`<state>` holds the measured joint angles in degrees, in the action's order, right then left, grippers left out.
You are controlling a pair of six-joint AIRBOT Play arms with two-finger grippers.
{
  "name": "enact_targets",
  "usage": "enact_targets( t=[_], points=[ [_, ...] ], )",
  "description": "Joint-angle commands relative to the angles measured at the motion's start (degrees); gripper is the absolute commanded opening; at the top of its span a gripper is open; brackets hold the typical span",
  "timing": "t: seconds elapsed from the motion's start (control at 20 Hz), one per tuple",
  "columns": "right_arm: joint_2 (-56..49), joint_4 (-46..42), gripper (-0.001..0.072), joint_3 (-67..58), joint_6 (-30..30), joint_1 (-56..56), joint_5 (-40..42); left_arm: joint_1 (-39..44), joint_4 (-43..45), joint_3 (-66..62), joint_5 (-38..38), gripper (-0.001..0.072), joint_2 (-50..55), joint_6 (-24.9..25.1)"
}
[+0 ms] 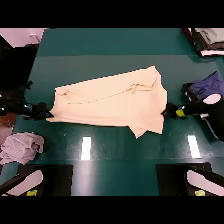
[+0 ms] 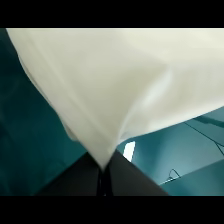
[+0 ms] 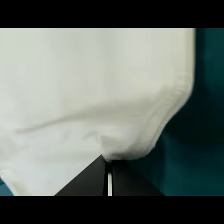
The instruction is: Fold the shirts.
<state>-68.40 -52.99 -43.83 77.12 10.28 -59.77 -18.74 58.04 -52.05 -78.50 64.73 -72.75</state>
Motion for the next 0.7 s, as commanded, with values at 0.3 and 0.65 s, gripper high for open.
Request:
enact_targets(
  t=[0.3,0.65],
  points=[
    [16.3,0.4,0.0015,-37.1,-0.3,-0.2,2.8,-0.1,-8.0,-44.1,0.2,0.0025,-5.9,-5.4],
    [22.1,-4.6,0.0015,-67.0,-0.2,-0.2,-0.6,-0.1,-10.9,-79.6,2.5,0.0025,-9.0,-9.9]
  ],
)
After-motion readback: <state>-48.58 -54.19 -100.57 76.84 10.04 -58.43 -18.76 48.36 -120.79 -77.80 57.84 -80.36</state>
